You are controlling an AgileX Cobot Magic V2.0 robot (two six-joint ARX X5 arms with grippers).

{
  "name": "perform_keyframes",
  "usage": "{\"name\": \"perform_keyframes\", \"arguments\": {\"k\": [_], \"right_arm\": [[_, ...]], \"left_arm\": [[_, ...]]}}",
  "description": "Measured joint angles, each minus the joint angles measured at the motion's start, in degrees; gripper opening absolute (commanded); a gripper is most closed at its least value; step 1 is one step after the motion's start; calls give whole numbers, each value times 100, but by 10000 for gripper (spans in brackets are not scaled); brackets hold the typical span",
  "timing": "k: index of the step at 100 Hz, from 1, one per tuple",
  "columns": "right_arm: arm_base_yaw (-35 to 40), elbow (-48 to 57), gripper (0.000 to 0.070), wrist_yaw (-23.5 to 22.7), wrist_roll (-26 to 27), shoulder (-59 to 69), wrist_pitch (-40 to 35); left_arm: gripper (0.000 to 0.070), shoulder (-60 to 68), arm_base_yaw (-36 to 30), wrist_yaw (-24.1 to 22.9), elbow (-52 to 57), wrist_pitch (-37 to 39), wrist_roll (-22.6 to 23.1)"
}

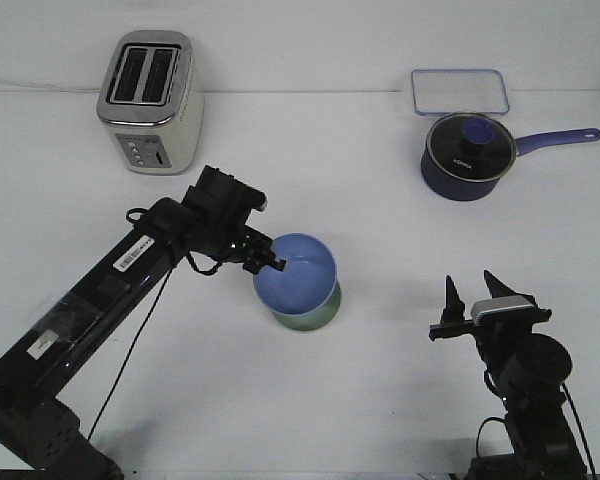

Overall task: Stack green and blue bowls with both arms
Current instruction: 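Carry the blue bowl over the green bowl and lower it inside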

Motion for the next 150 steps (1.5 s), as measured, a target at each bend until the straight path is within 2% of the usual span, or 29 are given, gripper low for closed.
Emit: {"name": "perform_keyframes", "arguments": {"k": [47, 108, 113, 124, 137, 150], "right_arm": [[0, 0, 427, 0, 0, 0, -42], [0, 0, 427, 0, 0, 0, -42], [0, 2, 427, 0, 0, 0, -42], [0, 2, 427, 0, 0, 0, -42], [0, 2, 427, 0, 0, 0, -42], [0, 2, 427, 2, 2, 0, -42]], "left_arm": [[5, 503, -372, -35, 0, -7, -101], [19, 584, -389, -278, 0, -2, -122], [40, 584, -389, -278, 0, -2, -122], [139, 584, -389, -278, 0, 0, -122], [202, 586, -389, -278, 0, 0, -127], [370, 588, -389, -278, 0, 2, -129]]}}
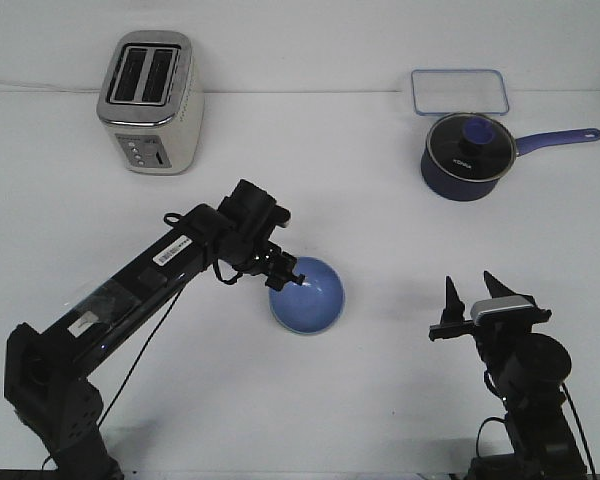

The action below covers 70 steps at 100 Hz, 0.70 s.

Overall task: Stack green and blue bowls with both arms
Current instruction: 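Carry the blue bowl over the green bowl and lower it inside, then open the left gripper and pull it back from the bowls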

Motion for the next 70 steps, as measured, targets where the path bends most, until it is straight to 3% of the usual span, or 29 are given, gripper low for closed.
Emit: {"name": "perform_keyframes", "arguments": {"k": [4, 24, 70], "right_arm": [[0, 0, 427, 0, 0, 0, 0], [0, 0, 427, 0, 0, 0, 0], [0, -2, 427, 0, 0, 0, 0]], "left_arm": [[396, 2, 0, 0, 0, 0, 0], [392, 2, 175, 9, 57, -181, 4], [381, -929, 1322, -177, 216, -737, 210]]}}
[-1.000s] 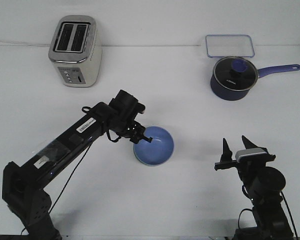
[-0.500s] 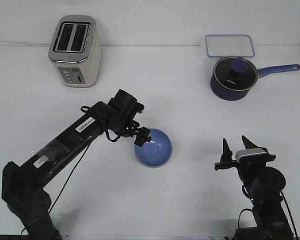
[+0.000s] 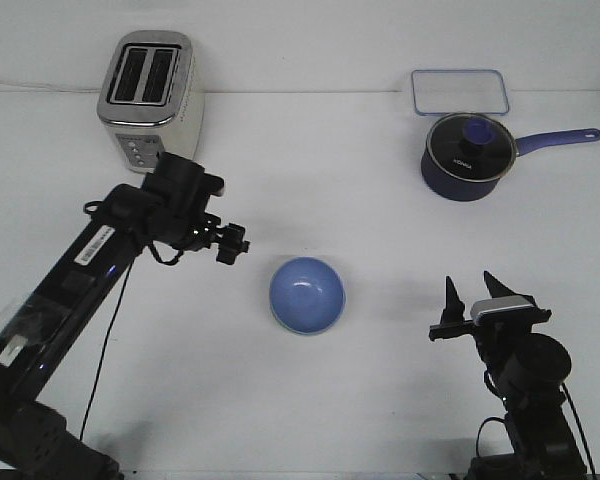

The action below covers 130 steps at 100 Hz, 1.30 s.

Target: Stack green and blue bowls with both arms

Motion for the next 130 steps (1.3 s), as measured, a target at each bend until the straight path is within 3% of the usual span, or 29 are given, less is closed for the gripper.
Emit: {"name": "perform_keyframes", "arguments": {"k": [27, 50, 79, 98, 130], "right_arm": [[0, 2, 427, 0, -2, 0, 0], [0, 2, 427, 0, 0, 0, 0], [0, 2, 427, 0, 0, 0, 0], [0, 0, 427, 0, 0, 0, -2], [0, 0, 427, 0, 0, 0, 0]], "left_arm": [[381, -1276, 957, -81, -656, 479, 35], [381, -2778, 1491, -83, -2061, 1613, -55], [382, -4529, 1530, -186, -3965, 3134, -127], [382, -5226, 1530, -490, -5141, 3950, -184], [382, -6120, 1530, -511, -6605, 5357, -293]]}}
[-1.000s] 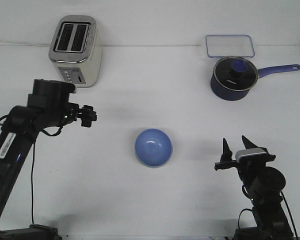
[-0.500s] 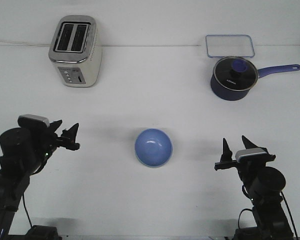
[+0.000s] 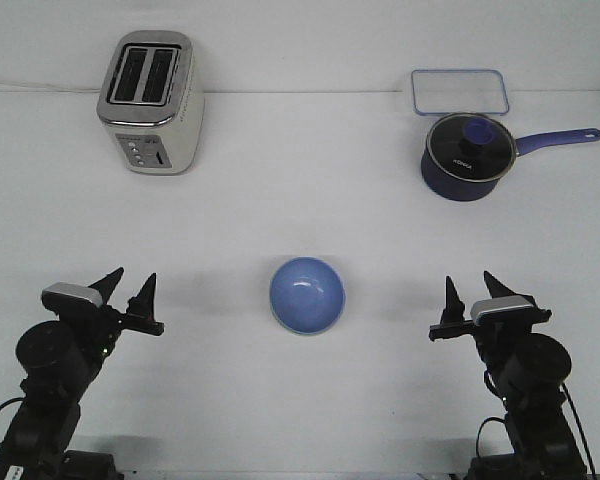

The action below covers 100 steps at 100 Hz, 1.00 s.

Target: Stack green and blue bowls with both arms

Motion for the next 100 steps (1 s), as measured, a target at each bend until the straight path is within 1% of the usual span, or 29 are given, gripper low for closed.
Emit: {"name": "perform_keyframes", "arguments": {"k": [46, 51, 55, 64, 73, 100], "right_arm": [[0, 2, 418, 0, -2, 0, 0], [0, 2, 383, 0, 0, 0, 0], [0, 2, 334, 0, 0, 0, 0], [0, 2, 171, 0, 2, 0, -2], [0, 0, 6, 0, 9, 0, 0], [0, 2, 0, 0, 20, 0, 0]], "left_arm": [[373, -33, 0, 0, -55, 4, -199], [350, -33, 0, 0, -55, 4, -210], [288, -33, 0, 0, -52, 4, -212], [123, -33, 0, 0, -55, 4, -212], [0, -33, 0, 0, -55, 4, -214], [7, -33, 0, 0, -55, 4, -216]]}}
